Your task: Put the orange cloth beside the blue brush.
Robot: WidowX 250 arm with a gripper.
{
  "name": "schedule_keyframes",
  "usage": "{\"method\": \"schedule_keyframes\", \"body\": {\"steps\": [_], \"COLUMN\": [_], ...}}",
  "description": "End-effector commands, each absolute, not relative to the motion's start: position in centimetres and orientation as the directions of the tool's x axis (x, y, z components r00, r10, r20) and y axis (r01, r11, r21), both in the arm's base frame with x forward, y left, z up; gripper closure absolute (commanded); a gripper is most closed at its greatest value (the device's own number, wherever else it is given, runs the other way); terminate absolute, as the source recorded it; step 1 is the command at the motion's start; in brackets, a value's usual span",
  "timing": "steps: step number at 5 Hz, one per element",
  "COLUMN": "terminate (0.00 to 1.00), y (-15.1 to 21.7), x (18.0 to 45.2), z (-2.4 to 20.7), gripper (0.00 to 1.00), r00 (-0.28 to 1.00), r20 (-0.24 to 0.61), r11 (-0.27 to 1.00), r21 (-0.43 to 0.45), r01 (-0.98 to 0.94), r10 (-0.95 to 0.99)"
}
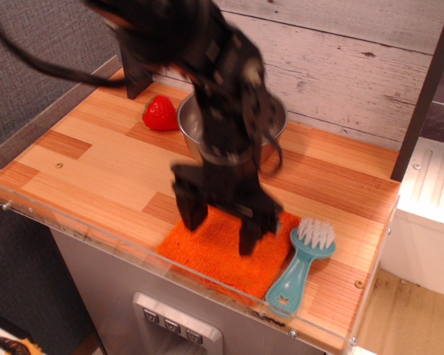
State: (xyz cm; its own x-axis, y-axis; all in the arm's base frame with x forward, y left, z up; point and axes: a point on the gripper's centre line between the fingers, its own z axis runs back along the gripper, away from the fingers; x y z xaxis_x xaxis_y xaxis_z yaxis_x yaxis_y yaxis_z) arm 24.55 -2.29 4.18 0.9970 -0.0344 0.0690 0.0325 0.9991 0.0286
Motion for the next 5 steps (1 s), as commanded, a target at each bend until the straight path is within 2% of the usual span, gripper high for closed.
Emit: {"method": "schedule_keyframes", "body": {"steps": [1, 3, 4, 5], "terminate": [0.00, 0.00, 0.00, 1.00], "y": [-0.6, 2.2, 2.2, 2.2], "x": [24.8, 23.4, 23.4, 23.4], "z": [11.4, 14.0, 14.0, 14.0], "gripper": [0.00, 0.00, 0.00, 0.00], "r00": [0.988, 0.989, 0.989, 0.989], "r20": [0.154, 0.141, 0.141, 0.141], "r11": [1.000, 0.999, 0.999, 0.999], "r21": [-0.009, -0.011, -0.011, -0.011], "r01": [0.019, 0.053, 0.053, 0.053], "r10": [-0.017, -0.051, -0.051, -0.051]}}
